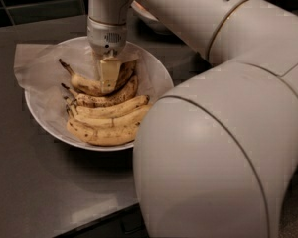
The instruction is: Pick banana from white bowl
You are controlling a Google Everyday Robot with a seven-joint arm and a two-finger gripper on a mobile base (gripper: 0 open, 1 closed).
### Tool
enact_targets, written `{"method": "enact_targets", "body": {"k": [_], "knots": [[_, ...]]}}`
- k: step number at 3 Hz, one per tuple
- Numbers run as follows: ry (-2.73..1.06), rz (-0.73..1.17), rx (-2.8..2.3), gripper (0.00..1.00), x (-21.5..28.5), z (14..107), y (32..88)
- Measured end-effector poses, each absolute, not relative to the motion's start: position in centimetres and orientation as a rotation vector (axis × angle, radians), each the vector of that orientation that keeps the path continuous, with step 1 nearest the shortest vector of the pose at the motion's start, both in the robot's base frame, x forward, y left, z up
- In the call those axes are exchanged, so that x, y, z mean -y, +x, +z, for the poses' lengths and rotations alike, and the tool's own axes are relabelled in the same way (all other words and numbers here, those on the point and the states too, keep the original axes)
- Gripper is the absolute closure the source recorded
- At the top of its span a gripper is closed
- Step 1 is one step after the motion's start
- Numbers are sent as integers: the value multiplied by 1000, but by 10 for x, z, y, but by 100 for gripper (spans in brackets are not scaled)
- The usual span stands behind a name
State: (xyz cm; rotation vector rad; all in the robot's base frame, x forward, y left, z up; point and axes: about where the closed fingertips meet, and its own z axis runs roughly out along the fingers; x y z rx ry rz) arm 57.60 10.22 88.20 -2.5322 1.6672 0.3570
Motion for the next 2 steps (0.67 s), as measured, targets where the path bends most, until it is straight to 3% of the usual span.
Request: {"method": "enact_targets", "body": {"k": [2], "knots": [[-2535, 367, -1666, 94, -102, 881, 575]]}}
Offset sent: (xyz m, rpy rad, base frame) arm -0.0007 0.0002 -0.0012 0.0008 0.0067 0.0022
